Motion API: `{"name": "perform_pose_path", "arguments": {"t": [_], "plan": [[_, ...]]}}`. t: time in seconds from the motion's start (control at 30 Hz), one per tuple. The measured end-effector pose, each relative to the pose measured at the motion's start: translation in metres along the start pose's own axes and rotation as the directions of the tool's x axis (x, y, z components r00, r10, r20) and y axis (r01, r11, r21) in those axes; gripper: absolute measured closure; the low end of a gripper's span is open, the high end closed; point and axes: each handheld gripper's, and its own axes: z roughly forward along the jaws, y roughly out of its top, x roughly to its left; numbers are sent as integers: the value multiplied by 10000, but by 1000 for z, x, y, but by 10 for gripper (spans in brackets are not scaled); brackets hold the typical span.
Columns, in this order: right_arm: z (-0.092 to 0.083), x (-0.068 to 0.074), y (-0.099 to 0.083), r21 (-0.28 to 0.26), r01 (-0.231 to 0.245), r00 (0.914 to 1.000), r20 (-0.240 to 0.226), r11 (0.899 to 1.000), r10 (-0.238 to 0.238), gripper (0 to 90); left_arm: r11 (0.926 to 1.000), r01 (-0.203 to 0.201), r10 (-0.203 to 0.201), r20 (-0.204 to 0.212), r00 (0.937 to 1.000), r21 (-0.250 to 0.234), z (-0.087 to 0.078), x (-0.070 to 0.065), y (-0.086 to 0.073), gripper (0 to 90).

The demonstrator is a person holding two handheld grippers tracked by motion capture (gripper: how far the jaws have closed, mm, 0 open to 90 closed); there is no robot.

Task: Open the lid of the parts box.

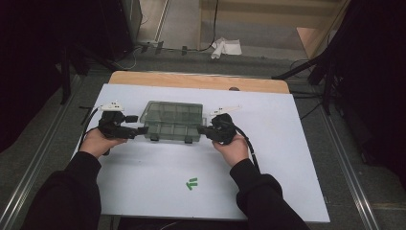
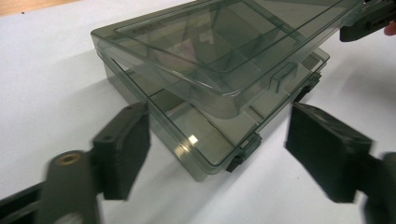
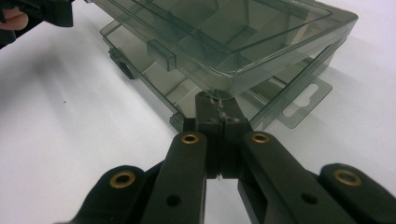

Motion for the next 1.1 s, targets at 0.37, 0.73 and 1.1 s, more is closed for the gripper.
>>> {"name": "perform_pose_path", "arguments": {"t": [0.37,0.73,1.1], "plan": [[0,2,8,-198,-193,9998,-60,9996,192,900,10000,-68,68,23,10000,58,10,9,7,233],[-1,3,16,-352,-119,9999,97,9993,123,900,9969,-533,488,-755,9960,-586,8,14,13,360],[-6,4,18,-633,-221,9997,126,9977,229,900,9952,-574,478,-1180,9919,-788,5,10,16,511]]}}
